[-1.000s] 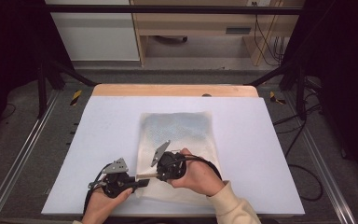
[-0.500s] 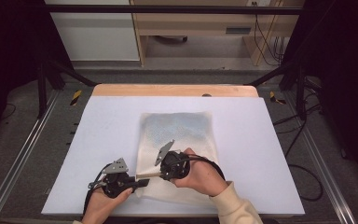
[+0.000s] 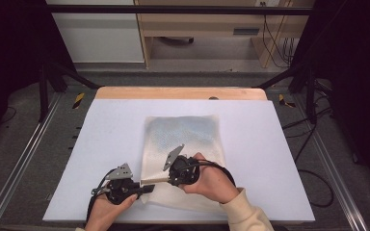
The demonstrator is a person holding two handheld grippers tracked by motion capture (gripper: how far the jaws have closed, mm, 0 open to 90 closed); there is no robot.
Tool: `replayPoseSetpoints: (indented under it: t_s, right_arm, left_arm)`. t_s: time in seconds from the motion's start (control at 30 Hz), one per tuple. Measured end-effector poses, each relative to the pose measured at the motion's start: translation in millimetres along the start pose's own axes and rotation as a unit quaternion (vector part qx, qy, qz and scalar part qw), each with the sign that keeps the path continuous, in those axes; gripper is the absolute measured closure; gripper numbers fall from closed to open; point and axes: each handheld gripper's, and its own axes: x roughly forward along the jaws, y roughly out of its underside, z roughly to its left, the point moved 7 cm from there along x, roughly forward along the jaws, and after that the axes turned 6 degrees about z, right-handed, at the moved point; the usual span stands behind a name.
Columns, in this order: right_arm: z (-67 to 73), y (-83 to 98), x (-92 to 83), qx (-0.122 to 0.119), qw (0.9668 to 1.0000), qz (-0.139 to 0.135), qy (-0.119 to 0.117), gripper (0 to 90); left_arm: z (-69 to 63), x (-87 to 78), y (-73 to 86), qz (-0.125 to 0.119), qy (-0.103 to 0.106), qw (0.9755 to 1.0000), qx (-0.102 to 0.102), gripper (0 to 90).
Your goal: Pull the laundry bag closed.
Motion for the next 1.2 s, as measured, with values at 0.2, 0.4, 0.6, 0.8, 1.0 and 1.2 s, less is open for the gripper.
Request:
replayPoseSetpoints:
  t_s: [0.2, 0.4, 0.6, 0.8, 1.0, 1.2]
  right_arm:
    - [-0.8, 2.5, -2.0, 0.003, 1.0, -0.003, 0.003, 81.8]
    - [0.2, 3.8, -4.7, 0.007, 1.0, -0.002, 0.006, 81.8]
    - [-0.4, 5.8, -5.8, 0.005, 1.0, -0.003, 0.005, 81.8]
    - [-0.5, 6.9, -7.2, 0.005, 1.0, -0.001, 0.008, 81.8]
    - [-0.4, 7.4, -7.1, 0.006, 1.0, -0.001, 0.007, 81.8]
    - [-0.3, 11.3, -7.3, 0.009, 0.9999, 0.0, 0.007, 81.8]
  left_arm:
    - [0.5, -1.0, -0.2, -0.001, -0.001, 1.0, -0.001, 84.4]
    - [0.2, -0.7, -0.3, -0.001, 0.0, 1.0, -0.001, 84.4]
    - [-0.3, -0.6, -0.3, -0.002, 0.001, 1.0, -0.001, 84.4]
    - [-0.1, -0.3, -0.2, -0.003, 0.002, 1.0, -0.002, 84.2]
    - [-0.6, 0.1, -0.2, -0.003, 0.0, 1.0, -0.001, 84.3]
    - [-1.0, 0.2, 0.2, -0.001, 0.0, 1.0, 0.0, 84.2]
